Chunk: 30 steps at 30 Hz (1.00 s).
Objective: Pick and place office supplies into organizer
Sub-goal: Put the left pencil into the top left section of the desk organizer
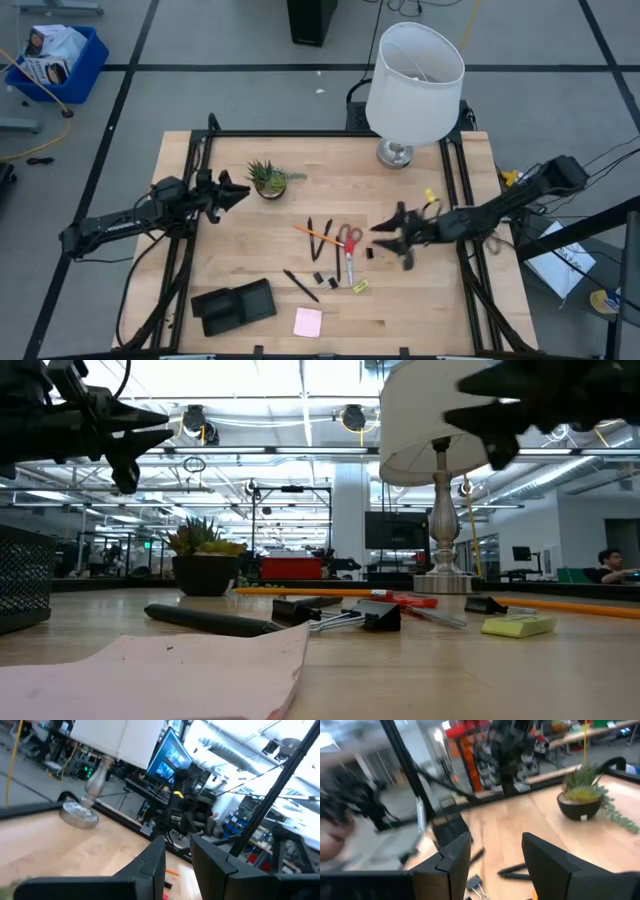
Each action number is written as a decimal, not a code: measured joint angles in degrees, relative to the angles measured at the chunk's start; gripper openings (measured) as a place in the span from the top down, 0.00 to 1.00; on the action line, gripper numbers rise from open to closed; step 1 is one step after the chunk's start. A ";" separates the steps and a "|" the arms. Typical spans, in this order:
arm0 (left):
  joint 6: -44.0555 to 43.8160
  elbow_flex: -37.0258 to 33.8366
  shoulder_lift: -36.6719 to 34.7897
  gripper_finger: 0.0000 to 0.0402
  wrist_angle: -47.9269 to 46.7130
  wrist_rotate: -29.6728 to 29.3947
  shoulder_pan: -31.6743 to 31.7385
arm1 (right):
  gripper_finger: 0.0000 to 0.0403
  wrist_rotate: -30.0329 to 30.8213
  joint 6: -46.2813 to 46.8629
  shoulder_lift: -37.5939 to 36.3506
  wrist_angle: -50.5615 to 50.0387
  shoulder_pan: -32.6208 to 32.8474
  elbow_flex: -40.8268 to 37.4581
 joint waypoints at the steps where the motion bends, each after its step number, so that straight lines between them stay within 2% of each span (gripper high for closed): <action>1: -1.38 0.00 0.00 0.77 -0.51 0.02 -0.22 | 0.58 0.84 -1.21 3.55 -0.55 0.66 2.65; 4: -3.03 0.00 0.00 0.77 -2.62 1.87 -1.70 | 0.58 2.24 -5.51 11.94 -1.90 1.42 11.41; 7: -0.17 0.00 0.02 0.77 -5.50 2.58 -4.04 | 0.58 2.25 -5.62 17.42 -10.29 0.36 18.39; 11: 5.38 0.00 0.34 0.77 -7.09 -0.40 -6.76 | 0.58 2.47 -2.35 21.63 -21.99 -2.09 26.33; 13: 8.01 0.00 0.66 0.77 -6.80 -0.69 -7.60 | 0.58 2.20 -0.92 24.21 -27.09 -3.34 28.98; 19: 12.04 0.00 0.76 0.77 -6.02 -1.97 -8.14 | 0.58 -5.03 -0.83 32.08 -33.00 -6.68 36.32; 25: 14.90 0.00 0.76 0.77 -5.96 -3.56 -8.14 | 0.58 -4.97 0.77 38.08 -46.53 -8.70 42.08; 30: 16.12 0.00 0.76 0.77 -5.81 -4.81 -8.09 | 0.58 -3.90 -0.50 40.49 -48.55 -8.82 43.13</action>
